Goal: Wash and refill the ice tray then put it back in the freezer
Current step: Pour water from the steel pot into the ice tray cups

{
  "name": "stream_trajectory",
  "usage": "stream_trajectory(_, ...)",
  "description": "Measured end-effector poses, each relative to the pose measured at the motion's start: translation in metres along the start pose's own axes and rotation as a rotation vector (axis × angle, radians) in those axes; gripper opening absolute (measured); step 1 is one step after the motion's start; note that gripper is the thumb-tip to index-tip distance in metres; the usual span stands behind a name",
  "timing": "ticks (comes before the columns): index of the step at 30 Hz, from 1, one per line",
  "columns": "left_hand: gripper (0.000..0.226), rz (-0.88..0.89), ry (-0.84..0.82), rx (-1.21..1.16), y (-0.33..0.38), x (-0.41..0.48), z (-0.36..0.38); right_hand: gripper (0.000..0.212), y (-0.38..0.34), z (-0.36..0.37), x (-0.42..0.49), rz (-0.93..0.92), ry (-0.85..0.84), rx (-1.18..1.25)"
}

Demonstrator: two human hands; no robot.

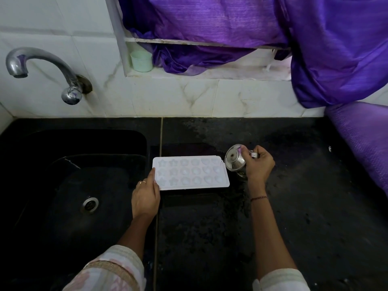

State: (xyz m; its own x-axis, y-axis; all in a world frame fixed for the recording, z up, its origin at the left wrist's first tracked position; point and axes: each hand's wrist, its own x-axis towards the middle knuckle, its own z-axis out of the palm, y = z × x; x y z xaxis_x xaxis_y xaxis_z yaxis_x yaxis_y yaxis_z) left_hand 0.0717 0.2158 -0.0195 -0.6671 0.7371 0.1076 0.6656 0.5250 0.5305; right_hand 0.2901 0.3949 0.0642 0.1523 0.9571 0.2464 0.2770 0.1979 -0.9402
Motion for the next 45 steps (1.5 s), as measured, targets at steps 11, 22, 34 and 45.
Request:
stream_trajectory(11,0.046,0.005,0.003,-0.002,0.001,-0.001,-0.002,0.055,-0.003,0.000,-0.003,-0.032,0.001,-0.057)
stream_trajectory(22,0.046,0.005,-0.014,0.009,0.002,0.000,-0.004,0.052,-0.008,-0.005,-0.008,0.087,0.078,0.074)
stream_trajectory(34,0.045,0.006,-0.008,0.003,0.001,-0.001,-0.003,0.053,-0.012,0.005,-0.018,0.123,0.048,0.188)
stream_trajectory(45,0.046,0.000,-0.010,0.012,0.001,0.000,-0.003,0.055,-0.016,0.018,-0.023,0.022,-0.018,0.080)
